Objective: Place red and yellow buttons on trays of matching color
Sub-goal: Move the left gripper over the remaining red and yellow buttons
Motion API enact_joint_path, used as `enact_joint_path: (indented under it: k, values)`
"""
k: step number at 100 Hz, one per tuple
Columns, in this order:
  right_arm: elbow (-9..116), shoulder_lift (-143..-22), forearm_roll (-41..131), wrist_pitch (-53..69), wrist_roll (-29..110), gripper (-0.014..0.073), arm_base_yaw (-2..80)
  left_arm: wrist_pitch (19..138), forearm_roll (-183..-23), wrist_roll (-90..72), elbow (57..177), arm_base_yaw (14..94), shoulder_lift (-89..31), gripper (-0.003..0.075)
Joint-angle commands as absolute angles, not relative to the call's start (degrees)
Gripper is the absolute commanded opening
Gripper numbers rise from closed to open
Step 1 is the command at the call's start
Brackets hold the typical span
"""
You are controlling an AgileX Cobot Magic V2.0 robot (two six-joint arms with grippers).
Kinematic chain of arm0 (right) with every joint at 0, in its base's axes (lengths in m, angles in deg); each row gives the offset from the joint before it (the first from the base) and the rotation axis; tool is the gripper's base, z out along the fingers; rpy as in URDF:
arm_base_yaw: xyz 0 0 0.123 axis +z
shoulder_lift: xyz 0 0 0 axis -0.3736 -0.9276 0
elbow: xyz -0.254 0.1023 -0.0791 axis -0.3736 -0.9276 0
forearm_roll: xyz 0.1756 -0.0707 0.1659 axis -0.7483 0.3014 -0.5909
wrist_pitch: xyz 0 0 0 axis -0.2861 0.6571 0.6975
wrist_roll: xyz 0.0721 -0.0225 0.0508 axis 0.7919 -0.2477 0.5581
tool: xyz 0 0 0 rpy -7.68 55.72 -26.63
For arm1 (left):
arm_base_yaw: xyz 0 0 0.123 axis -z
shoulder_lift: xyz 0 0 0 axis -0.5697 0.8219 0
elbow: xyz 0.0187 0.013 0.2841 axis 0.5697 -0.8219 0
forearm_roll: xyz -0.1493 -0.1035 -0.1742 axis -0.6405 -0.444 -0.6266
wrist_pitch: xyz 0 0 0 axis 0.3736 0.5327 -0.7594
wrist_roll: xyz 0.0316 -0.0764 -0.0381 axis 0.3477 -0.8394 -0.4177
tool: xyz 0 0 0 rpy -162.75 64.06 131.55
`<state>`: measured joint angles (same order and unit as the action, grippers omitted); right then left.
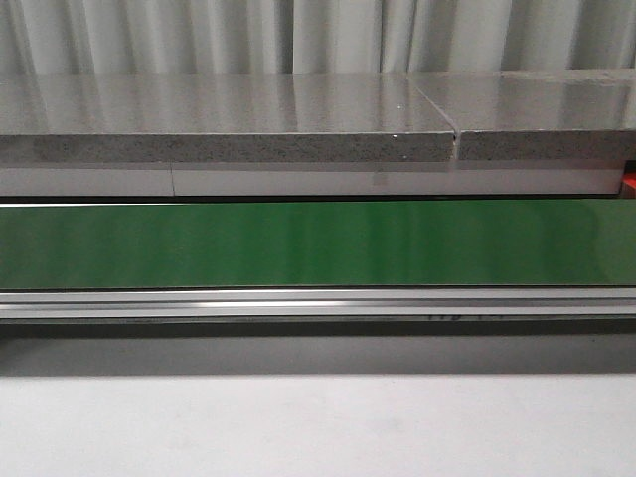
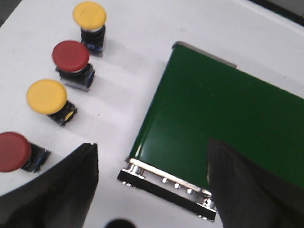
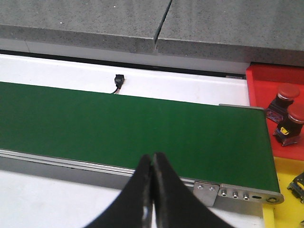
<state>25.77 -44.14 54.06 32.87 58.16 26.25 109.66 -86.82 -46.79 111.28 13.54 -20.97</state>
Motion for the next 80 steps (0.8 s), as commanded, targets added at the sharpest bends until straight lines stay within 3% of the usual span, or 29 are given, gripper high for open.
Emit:
enact_joint_path:
  k: [1,47,80]
  values:
    - [27.3,-44.6,53.8,28.6,57.9,-0.0066,26.3,109.0,-87.3,-48.5,113.3,10.6,-21.0,0.0503]
    - [27.3,-44.6,53.8,28.6,57.9,-0.0066,26.3,118.1,-86.4,-49.7,116.7,-3.2,-11.4,0.0502]
    - [27.3,-44.6,53.8,28.6,57.9,-0.0066,26.3,125.9,-81.3,-51.5,124.6,-4.7,-1.9,0.0502]
